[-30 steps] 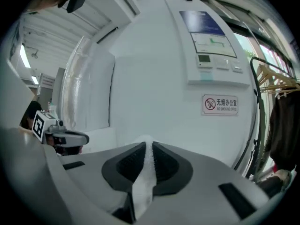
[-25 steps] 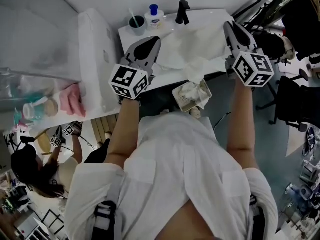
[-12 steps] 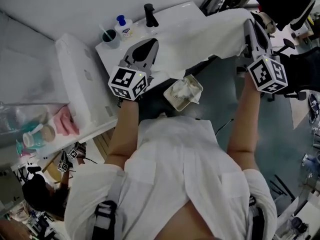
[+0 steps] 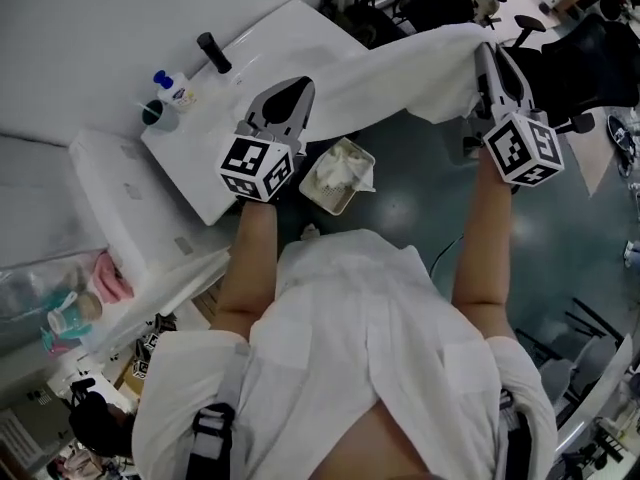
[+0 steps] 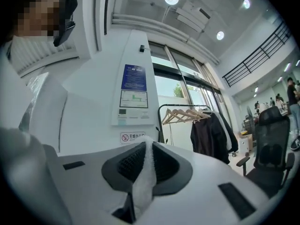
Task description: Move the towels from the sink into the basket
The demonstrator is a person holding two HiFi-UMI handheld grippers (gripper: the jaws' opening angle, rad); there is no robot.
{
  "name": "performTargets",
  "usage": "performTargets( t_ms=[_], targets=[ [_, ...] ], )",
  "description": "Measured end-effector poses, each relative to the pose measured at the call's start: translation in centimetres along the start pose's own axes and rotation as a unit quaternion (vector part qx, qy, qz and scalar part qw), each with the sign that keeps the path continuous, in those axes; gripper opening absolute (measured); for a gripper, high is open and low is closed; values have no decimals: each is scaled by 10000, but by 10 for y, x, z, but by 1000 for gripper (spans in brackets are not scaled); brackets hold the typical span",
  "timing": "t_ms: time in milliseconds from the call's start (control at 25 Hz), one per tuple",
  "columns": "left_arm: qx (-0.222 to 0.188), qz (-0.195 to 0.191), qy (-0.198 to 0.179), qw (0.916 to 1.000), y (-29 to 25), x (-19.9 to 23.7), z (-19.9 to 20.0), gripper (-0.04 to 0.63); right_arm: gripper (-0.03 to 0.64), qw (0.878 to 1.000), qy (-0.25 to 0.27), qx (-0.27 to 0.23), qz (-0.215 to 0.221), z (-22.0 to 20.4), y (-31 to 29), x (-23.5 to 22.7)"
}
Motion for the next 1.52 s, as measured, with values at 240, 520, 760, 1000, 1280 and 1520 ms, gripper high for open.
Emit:
performTargets(
  t_ms=[240, 520, 760, 1000, 1280, 1520],
  targets=[
    [186, -346, -18, 9992, -40, -73, -15, 17, 58, 9991, -60, -125, -398, 5, 70, -64],
    [358, -535, 42, 9979, -66, -133, -35, 17, 58, 9962, -196, -115, -843, -7, 137, -120],
    [398, -638, 119, 9971, -77, -170, -47, 17, 58, 9948, -157, 115, -1001, -23, 173, -145],
    [413, -681, 167, 9967, -79, -194, -54, 17, 58, 9930, -118, 520, -1051, -51, 196, -153],
    [457, -573, 184, 9971, -69, -196, -59, 17, 58, 9910, -105, 750, -1107, -71, 211, -159],
    [499, -292, 220, 9981, -48, -172, -67, 17, 58, 9906, -258, 959, -940, -102, 205, -137]
  ],
)
Point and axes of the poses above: the fingertips, and each gripper's own axes: y backward along the fingers, x to its left, z out of its top, the point moved 2 cm from there along y, backward along the fingers, and after that the axes turned 10 degrees about z, right-handed, at the moved point
